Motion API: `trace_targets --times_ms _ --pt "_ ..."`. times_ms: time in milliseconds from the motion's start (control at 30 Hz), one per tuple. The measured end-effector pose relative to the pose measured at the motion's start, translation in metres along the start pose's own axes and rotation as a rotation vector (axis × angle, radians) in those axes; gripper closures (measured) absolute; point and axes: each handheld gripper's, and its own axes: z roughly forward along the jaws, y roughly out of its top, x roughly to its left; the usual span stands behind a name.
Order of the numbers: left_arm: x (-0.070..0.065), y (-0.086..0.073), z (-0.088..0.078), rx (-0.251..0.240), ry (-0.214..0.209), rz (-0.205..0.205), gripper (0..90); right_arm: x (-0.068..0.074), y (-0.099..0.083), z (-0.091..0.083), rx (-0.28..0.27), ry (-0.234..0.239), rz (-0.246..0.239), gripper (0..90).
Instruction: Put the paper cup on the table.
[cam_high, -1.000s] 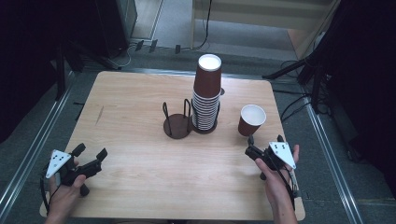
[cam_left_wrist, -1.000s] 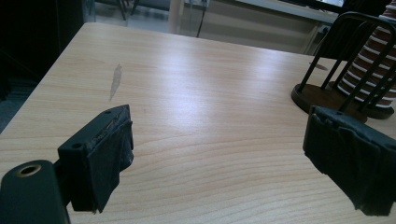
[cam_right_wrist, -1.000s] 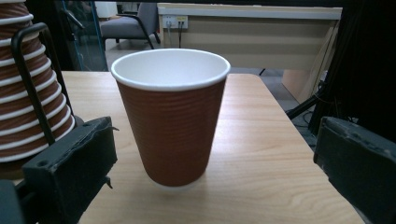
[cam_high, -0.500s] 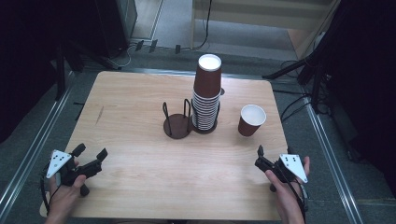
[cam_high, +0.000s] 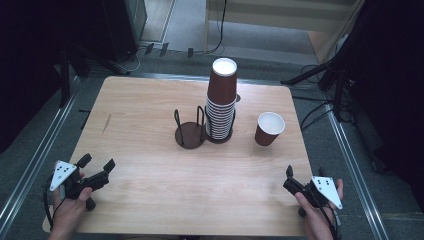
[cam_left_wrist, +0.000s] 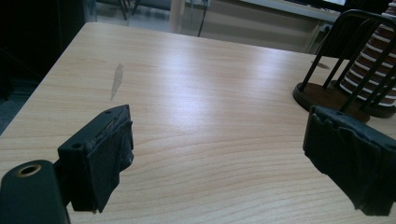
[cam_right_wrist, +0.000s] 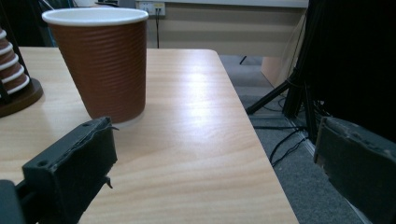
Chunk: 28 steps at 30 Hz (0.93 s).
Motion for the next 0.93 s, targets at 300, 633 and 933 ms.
trace_targets --times_ms 300,633,933 --pt "0.0 0.0 0.0 0.0 0.003 0.001 9.1 -0.005 -0.007 -0.01 0.004 0.015 -0.005 0.0" --pt "0.0 0.0 0.0 0.0 0.006 0.001 9.1 -0.01 -0.01 -0.023 0.0 0.02 -0.006 0.0" --pt "-0.001 -0.001 0.003 0.018 -0.006 -0.012 9.1 -0.007 -0.011 -0.024 -0.009 -0.017 -0.035 0.0"
